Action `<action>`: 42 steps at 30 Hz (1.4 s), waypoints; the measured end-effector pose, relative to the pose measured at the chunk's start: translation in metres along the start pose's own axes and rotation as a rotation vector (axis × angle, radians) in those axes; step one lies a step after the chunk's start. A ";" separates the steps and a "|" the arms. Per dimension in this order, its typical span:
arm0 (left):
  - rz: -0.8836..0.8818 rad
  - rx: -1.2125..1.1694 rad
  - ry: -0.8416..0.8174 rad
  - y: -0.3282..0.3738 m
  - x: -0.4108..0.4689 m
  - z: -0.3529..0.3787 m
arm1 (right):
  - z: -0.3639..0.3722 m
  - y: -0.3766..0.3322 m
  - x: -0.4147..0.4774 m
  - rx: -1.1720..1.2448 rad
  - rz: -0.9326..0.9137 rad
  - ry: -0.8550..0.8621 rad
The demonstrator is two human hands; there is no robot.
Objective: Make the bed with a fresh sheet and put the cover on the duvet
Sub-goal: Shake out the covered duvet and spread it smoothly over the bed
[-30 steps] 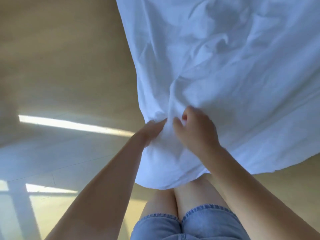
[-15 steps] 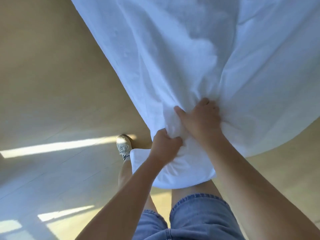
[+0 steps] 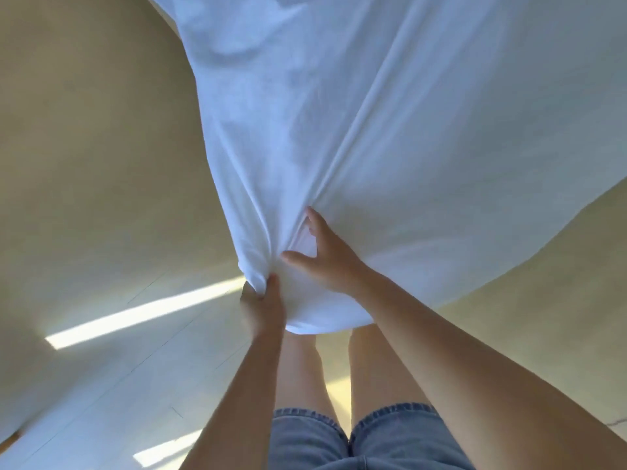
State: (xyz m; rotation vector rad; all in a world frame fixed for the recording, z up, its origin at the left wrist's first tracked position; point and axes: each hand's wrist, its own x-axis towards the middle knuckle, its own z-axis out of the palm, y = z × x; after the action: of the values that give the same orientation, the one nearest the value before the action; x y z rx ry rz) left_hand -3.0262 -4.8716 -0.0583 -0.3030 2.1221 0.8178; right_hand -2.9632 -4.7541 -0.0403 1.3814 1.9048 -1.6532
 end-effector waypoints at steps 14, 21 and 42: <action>0.877 0.979 -0.569 0.077 -0.073 0.166 | -0.120 0.135 -0.055 0.225 0.463 0.896; 1.175 1.408 -0.622 0.089 -0.131 0.282 | -0.193 0.213 -0.055 0.964 0.688 1.006; 1.167 1.945 -0.640 0.001 -0.175 0.352 | -0.206 0.379 -0.058 1.348 0.760 0.816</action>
State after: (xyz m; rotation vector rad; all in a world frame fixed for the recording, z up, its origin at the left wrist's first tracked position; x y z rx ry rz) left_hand -2.6992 -4.6545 -0.0819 1.9391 1.3783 -0.7922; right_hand -2.5639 -4.6406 -0.1697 3.0170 -0.1014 -2.0160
